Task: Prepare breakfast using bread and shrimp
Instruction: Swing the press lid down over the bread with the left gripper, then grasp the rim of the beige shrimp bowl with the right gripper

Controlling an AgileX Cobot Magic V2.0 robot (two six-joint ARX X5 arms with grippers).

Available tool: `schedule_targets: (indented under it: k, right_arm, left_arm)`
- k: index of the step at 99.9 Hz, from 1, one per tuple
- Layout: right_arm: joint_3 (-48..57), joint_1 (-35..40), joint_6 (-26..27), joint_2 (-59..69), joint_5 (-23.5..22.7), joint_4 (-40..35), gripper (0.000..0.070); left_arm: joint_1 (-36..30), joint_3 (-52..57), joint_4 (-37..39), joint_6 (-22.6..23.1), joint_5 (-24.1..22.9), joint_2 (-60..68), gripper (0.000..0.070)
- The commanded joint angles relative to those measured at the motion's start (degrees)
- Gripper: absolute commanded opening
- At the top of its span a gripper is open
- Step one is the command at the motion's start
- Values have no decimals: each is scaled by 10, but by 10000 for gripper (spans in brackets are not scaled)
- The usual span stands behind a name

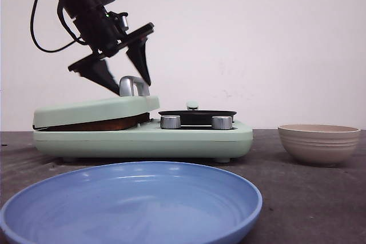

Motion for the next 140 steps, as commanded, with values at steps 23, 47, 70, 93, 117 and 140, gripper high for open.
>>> schedule_targets:
  k: [23,47,70,93,117,140]
  right_arm:
    - [3,5,6,2,27,17,4]
    - [3,4,13,54,63,16,4]
    - [3,4,57,169,49,104,4]
    - [49,-44,36,265,80,117,4]
    - [162,-291,10,377,-67,36,4]
    - [216,-480,10,514,-281,1,13]
  left_arm:
    - [19,85,-73,7,-90,-96,467]
    - [3,84,-91,29,-89,-276,298]
    - [-50,84,-121,45,-90,-430,257]
    - [-66,84,-242,74,-143,-530,257]
    - [-66,48,-311,74,-158,-635,258]
    - [-66,8,-322,81,-158,-721,259]
